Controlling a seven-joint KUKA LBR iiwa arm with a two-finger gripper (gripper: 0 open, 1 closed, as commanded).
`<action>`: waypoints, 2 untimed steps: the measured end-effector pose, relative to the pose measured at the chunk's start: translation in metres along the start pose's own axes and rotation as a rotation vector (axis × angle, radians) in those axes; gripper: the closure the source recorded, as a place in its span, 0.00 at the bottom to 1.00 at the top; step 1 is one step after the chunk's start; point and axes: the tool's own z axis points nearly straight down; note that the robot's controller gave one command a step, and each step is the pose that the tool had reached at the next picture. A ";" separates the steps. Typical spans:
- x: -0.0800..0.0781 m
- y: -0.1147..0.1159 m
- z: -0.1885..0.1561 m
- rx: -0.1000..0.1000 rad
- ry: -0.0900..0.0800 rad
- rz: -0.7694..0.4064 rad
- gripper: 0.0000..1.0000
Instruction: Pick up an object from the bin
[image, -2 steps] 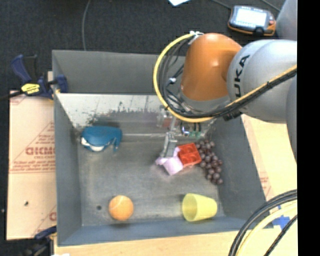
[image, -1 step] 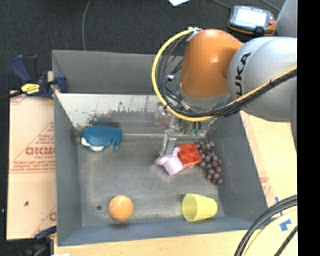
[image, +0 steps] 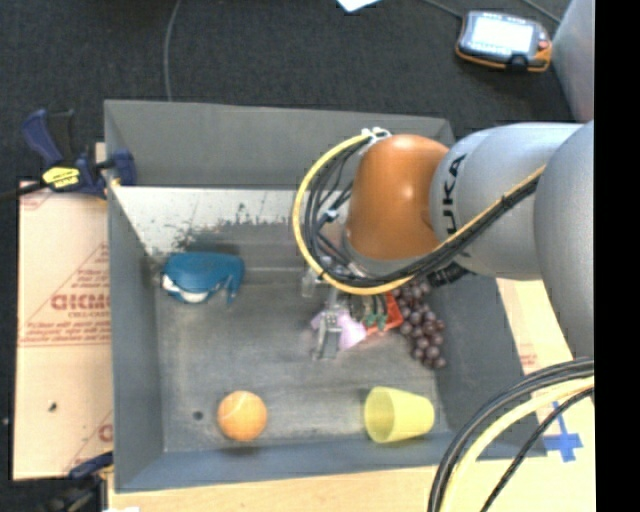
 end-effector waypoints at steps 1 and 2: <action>0.000 0.000 -0.006 -0.002 -0.016 -0.032 0.00; 0.008 -0.033 0.036 -0.001 -0.004 -0.172 0.00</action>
Offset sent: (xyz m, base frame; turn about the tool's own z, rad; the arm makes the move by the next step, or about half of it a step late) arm -0.0104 -0.0313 -0.0350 -0.1739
